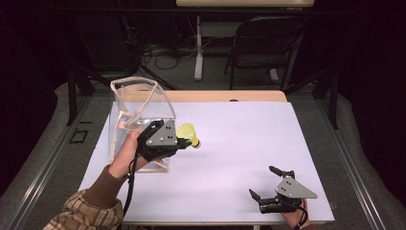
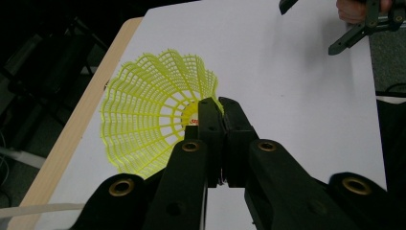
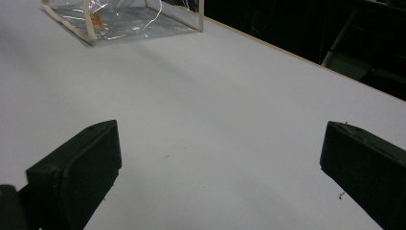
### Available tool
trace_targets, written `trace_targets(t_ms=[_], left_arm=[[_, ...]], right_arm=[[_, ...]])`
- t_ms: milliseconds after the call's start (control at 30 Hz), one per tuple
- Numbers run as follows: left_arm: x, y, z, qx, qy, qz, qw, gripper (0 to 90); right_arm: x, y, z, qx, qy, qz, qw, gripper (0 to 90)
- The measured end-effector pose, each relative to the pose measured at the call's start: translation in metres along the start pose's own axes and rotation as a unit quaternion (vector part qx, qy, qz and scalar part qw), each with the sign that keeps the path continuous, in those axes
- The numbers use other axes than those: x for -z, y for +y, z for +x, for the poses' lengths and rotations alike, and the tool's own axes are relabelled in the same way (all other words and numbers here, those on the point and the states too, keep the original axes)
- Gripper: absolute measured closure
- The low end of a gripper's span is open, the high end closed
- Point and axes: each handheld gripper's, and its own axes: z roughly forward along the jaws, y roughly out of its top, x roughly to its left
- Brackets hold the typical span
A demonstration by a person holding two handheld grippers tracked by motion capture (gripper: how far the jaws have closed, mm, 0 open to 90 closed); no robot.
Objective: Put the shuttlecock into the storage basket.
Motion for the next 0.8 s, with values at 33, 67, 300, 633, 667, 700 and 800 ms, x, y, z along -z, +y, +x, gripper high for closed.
trace_targets(t_ms=[33, 67, 300, 633, 667, 700, 800], left_arm=[[0.001, 0.001, 0.001, 0.001, 0.000, 0.000, 1.0000, 88.8], [0.001, 0.001, 0.001, 0.001, 0.000, 0.000, 1.0000, 88.8], [0.003, 0.006, 0.008, -0.002, 0.003, 0.000, 1.0000, 88.8], [0.005, 0.011, 0.013, -0.005, 0.006, -0.001, 1.0000, 88.8], [0.005, 0.011, 0.015, -0.005, 0.008, 0.002, 1.0000, 88.8], [0.005, 0.011, 0.015, -0.005, 0.008, 0.002, 1.0000, 88.8], [0.005, 0.011, 0.020, -0.001, 0.008, -0.001, 1.0000, 88.8]], right_arm=[[0.000, 0.000, 0.000, 0.000, 0.000, 0.000, 1.0000, 0.0], [0.000, 0.000, 0.000, 0.000, 0.000, 0.000, 1.0000, 0.0], [0.000, -0.001, -0.001, -0.003, -0.001, 0.004, 1.0000, 0.0], [0.000, -0.001, -0.001, -0.004, -0.002, 0.003, 1.0000, 0.0], [0.000, -0.001, -0.001, -0.004, -0.002, 0.004, 1.0000, 0.0], [0.000, -0.001, -0.001, -0.004, -0.002, 0.004, 1.0000, 0.0], [0.001, -0.001, -0.001, -0.002, -0.002, 0.004, 1.0000, 0.1]])
